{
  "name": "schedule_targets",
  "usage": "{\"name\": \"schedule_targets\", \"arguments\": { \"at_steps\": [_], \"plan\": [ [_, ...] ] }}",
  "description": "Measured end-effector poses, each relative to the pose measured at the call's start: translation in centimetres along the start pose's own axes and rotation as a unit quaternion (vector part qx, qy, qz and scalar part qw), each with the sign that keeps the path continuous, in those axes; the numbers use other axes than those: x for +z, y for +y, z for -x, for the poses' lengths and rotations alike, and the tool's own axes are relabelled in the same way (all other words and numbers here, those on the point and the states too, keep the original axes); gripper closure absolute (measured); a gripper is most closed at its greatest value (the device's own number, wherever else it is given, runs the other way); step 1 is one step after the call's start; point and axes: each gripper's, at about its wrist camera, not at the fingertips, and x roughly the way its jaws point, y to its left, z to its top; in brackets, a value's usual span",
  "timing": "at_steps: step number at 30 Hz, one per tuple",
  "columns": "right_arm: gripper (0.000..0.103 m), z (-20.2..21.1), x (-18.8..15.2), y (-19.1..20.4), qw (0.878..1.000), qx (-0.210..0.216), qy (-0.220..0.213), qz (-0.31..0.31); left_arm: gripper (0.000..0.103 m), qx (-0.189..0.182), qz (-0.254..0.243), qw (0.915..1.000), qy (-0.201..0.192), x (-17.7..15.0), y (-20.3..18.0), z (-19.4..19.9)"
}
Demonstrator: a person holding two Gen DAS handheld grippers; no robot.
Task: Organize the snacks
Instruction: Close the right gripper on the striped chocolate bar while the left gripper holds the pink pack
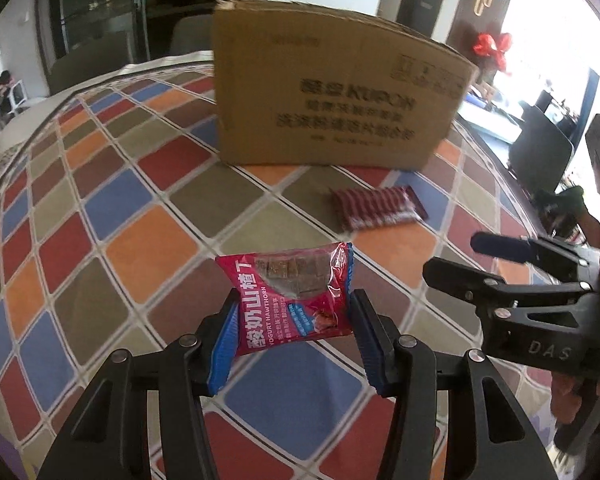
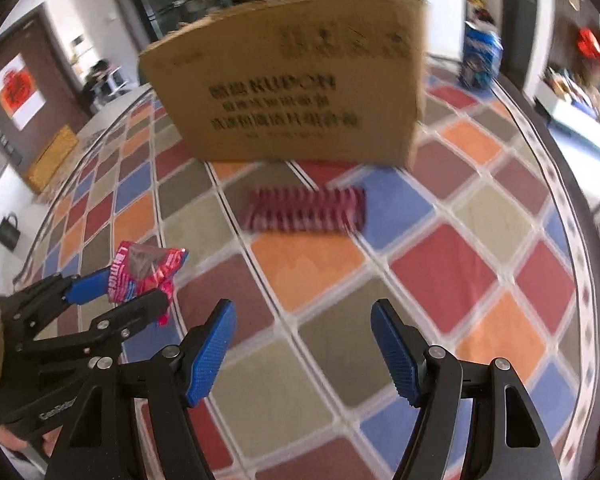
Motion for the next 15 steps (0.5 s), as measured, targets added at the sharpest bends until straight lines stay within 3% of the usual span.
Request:
{"name": "schedule_targets", "arguments": {
  "at_steps": [5, 15],
  "plan": [
    [0.032, -1.6, 2.9, 1.7, 0.994, -0.001, 0.010, 0.105, 0.051, 0.014, 0.024, 0.9996, 0.003, 0.5, 0.3, -0.4],
    [0.033, -6.1, 5.4, 3.4, 0.961, -0.010, 0.068, 0.268, 0.051, 0.033, 0.044, 0.9985, 0.004, 2.0, 0.3, -1.5]
  ]
}}
